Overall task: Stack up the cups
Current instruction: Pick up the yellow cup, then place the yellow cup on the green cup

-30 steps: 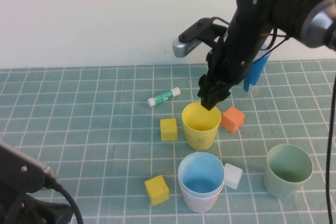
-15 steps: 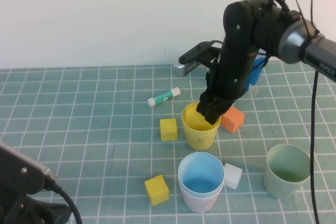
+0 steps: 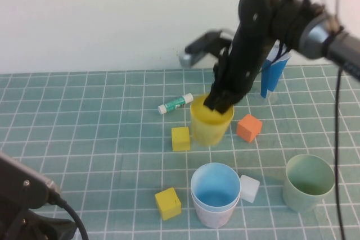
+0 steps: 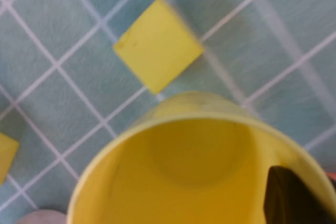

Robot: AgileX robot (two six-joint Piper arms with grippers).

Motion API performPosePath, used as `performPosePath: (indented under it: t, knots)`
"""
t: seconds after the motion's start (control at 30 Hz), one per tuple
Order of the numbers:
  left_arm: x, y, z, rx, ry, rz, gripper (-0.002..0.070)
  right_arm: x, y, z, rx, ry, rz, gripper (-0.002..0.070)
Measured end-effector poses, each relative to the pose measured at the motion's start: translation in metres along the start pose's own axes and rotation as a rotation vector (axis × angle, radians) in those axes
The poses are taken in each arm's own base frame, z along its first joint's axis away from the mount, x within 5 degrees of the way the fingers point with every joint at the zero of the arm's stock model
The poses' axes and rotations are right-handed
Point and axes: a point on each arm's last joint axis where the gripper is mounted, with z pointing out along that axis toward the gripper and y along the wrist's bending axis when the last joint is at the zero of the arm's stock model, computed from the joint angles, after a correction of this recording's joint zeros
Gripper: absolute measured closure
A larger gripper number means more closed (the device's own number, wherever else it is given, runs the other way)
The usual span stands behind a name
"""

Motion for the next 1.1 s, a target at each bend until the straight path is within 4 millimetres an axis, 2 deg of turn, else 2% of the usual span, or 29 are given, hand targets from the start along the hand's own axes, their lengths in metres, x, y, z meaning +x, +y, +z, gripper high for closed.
performPosePath:
  t: [0.17, 0.3, 0.37, 0.47, 0.63, 0.73, 0.9, 1.1]
  knots:
    - [0.0, 0.0, 0.0, -0.001, 0.002, 0.0, 0.0674, -0.001, 0.013, -0.089, 0.081, -0.168, -0.031, 0.066]
    - [0.0, 0.0, 0.0, -0.001, 0.003, 0.0, 0.0674, 0.015, 0.031, -0.163, 0.131, -0.303, -0.041, 0.066]
    - [0.0, 0.0, 0.0, -0.001, 0.004, 0.003, 0.0674, 0.028, 0.041, -0.192, 0.147, -0.346, -0.048, 0.066]
    - [0.0, 0.0, 0.0, -0.001, 0.004, 0.003, 0.0675, 0.053, 0.052, -0.209, 0.154, -0.337, -0.047, 0.066]
    - [0.0, 0.0, 0.0, -0.004, 0.004, 0.013, 0.0675, 0.096, 0.058, -0.203, 0.206, -0.215, -0.02, 0.066]
    - [0.0, 0.0, 0.0, -0.004, 0.004, 0.013, 0.0675, 0.115, 0.054, -0.185, 0.261, -0.103, 0.012, 0.066]
    - [0.0, 0.0, 0.0, -0.003, 0.004, 0.011, 0.0675, 0.13, 0.05, -0.157, 0.267, 0.013, 0.043, 0.066]
    - [0.001, -0.002, 0.0, 0.018, 0.01, -0.015, 0.0675, 0.141, 0.052, -0.135, 0.23, 0.086, 0.053, 0.066]
